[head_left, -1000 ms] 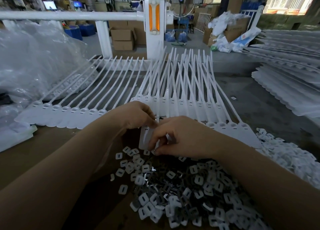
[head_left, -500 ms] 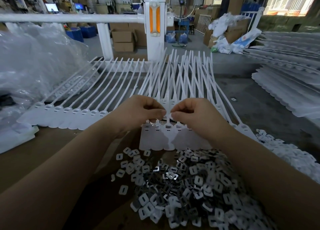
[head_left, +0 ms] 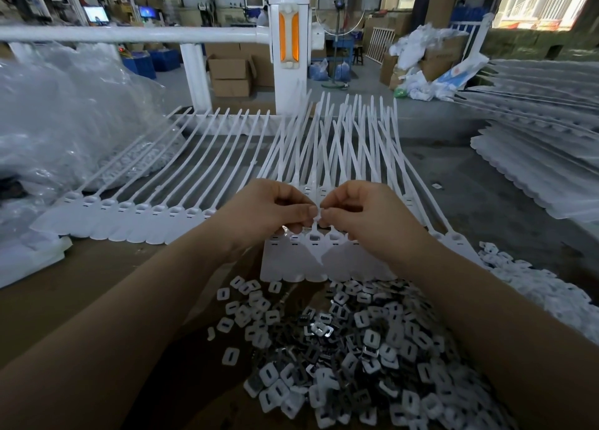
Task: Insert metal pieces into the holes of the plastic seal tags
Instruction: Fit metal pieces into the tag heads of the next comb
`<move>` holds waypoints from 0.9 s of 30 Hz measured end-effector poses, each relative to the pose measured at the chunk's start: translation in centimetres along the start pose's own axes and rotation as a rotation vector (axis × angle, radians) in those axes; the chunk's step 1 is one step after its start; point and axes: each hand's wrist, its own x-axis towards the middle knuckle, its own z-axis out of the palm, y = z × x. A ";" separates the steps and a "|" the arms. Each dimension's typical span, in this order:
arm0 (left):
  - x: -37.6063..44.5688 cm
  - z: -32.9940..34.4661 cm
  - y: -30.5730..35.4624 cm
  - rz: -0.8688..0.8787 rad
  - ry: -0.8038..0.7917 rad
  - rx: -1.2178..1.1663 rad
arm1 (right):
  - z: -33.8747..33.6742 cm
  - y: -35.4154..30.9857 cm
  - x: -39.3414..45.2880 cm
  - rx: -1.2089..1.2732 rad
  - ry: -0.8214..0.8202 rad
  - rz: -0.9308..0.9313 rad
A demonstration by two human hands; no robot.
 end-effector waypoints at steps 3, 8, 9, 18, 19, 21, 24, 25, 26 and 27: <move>-0.1 0.1 0.1 0.003 0.011 0.014 | 0.0 -0.1 -0.1 -0.024 -0.016 -0.002; 0.1 0.4 0.1 -0.042 0.093 0.131 | -0.1 0.2 0.2 -0.228 -0.021 0.068; 0.1 0.5 0.1 -0.057 0.100 0.167 | 0.0 0.2 0.2 -0.241 -0.038 0.078; 0.2 1.9 0.6 -0.211 0.115 0.347 | 0.0 0.2 0.3 -0.249 -0.060 0.098; 0.2 2.0 0.7 -0.218 0.119 0.357 | 0.0 0.2 0.3 -0.249 -0.060 0.097; 0.2 2.0 0.8 -0.227 0.118 0.380 | 0.0 0.3 0.3 -0.247 -0.059 0.099; 0.4 1.9 1.0 -0.242 0.098 0.399 | 0.0 0.2 0.3 -0.251 -0.063 0.108; 0.5 1.9 0.9 -0.248 0.094 0.384 | 0.0 0.2 0.3 -0.254 -0.064 0.109; 0.5 1.8 0.9 -0.258 0.093 0.348 | 0.0 0.2 0.3 -0.255 -0.064 0.109; 0.6 1.8 0.8 -0.270 0.094 0.300 | 0.0 0.2 0.3 -0.255 -0.063 0.108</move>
